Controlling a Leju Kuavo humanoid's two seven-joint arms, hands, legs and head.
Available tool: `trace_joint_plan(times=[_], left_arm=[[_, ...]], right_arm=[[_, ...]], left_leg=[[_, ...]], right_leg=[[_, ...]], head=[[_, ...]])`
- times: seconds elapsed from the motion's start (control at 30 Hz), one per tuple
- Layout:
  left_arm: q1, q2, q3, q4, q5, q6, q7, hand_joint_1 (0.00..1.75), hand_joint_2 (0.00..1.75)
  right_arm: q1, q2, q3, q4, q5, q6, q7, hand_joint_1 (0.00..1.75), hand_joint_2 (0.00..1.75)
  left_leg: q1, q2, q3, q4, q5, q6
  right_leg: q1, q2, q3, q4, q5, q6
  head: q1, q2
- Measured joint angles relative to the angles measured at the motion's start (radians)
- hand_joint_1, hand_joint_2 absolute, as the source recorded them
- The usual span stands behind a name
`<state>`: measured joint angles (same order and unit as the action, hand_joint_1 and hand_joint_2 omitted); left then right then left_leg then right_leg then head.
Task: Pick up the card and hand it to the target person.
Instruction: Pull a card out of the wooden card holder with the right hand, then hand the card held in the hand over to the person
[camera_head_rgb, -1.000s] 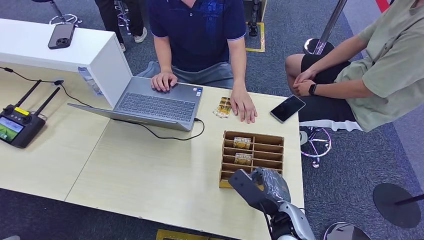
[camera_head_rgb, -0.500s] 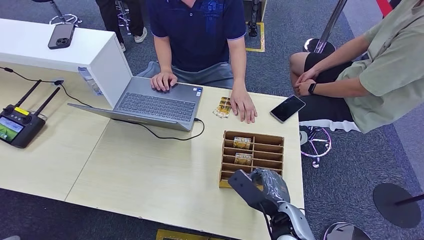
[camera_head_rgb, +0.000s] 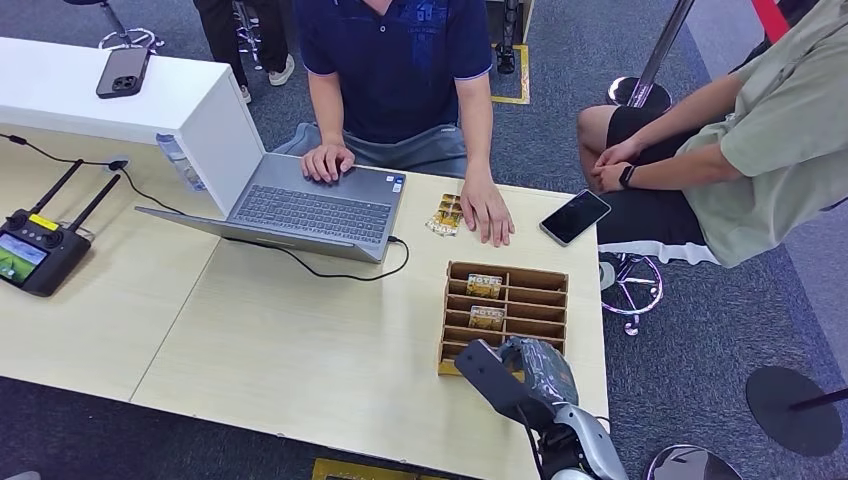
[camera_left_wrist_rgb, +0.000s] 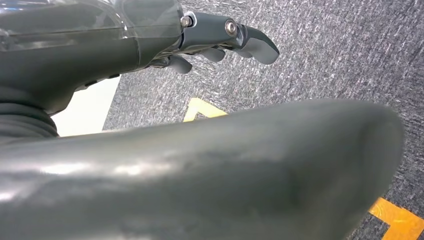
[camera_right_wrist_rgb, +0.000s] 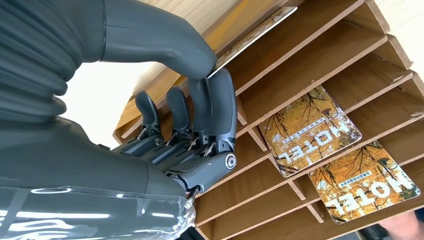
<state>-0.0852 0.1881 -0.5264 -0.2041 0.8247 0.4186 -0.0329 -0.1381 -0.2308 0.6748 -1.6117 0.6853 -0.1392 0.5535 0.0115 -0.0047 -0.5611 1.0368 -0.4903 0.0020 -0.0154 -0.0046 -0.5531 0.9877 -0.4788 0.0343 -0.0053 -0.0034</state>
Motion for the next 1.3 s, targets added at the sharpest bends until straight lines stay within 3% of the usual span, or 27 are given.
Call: trace_joint_plan(times=[0.87,0.93,1.07,1.3], left_arm=[[0.000,0.000,0.000,0.000,-0.015,-0.004,-0.003,0.00,0.00],[0.000,0.000,0.000,0.000,-0.015,-0.004,-0.004,0.00,0.00],[0.000,0.000,0.000,0.000,-0.016,-0.004,-0.005,0.00,0.00],[0.000,0.000,0.000,0.000,-0.016,-0.005,-0.006,0.00,0.00]], right_arm=[[-0.020,0.052,0.022,0.056,-0.025,-0.004,-0.049,1.32,1.75],[-0.023,0.055,0.025,0.061,-0.027,-0.005,-0.052,1.26,1.75],[-0.029,0.059,0.027,0.072,-0.033,-0.011,-0.055,0.63,1.75],[-0.033,0.063,0.030,0.089,-0.035,-0.019,-0.062,0.51,1.75]], left_leg=[[0.000,0.000,0.000,0.000,0.000,0.000],[0.000,0.000,0.000,0.000,0.000,0.000],[0.000,0.000,0.000,0.000,0.000,0.000],[0.000,0.000,0.000,0.000,0.000,0.000]], right_leg=[[0.000,0.000,0.000,0.000,0.000,0.000],[0.000,0.000,0.000,0.000,0.000,0.000],[0.000,0.000,0.000,0.000,0.000,0.000],[0.000,0.000,0.000,0.000,0.000,0.000]], head=[[0.000,0.000],[0.000,0.000],[0.000,0.000],[0.000,0.000]])
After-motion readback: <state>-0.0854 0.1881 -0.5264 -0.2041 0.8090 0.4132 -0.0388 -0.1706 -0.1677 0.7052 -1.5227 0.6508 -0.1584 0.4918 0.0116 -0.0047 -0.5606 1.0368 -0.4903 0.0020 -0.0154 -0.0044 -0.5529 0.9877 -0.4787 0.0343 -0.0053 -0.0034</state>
